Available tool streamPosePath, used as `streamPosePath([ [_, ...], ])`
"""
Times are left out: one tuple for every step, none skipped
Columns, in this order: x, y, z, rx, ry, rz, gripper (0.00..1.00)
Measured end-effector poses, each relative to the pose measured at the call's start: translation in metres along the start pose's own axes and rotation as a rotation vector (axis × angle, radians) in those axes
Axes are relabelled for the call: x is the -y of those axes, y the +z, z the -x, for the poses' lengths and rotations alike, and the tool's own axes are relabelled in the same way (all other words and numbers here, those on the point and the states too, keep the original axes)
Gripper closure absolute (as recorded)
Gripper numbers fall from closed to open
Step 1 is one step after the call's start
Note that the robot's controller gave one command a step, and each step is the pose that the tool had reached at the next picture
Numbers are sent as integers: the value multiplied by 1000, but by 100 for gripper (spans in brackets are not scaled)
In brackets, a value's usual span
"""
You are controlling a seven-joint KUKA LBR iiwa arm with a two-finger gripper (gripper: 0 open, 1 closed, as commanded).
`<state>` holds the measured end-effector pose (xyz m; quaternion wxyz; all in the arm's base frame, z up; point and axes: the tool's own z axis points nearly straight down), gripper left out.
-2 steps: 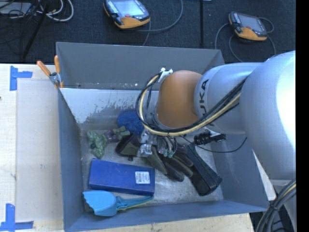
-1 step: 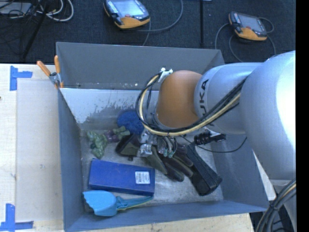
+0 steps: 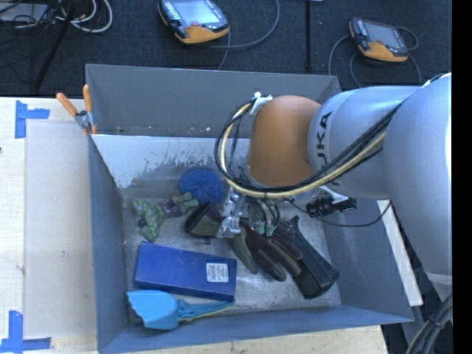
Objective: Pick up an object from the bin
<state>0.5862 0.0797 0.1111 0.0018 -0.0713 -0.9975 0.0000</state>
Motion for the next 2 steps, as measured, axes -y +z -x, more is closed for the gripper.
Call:
streamPosePath([
  [7, -66, 7, 0, -8, -1, 100],
  [10, -124, -6, 2, -34, 0, 100],
])
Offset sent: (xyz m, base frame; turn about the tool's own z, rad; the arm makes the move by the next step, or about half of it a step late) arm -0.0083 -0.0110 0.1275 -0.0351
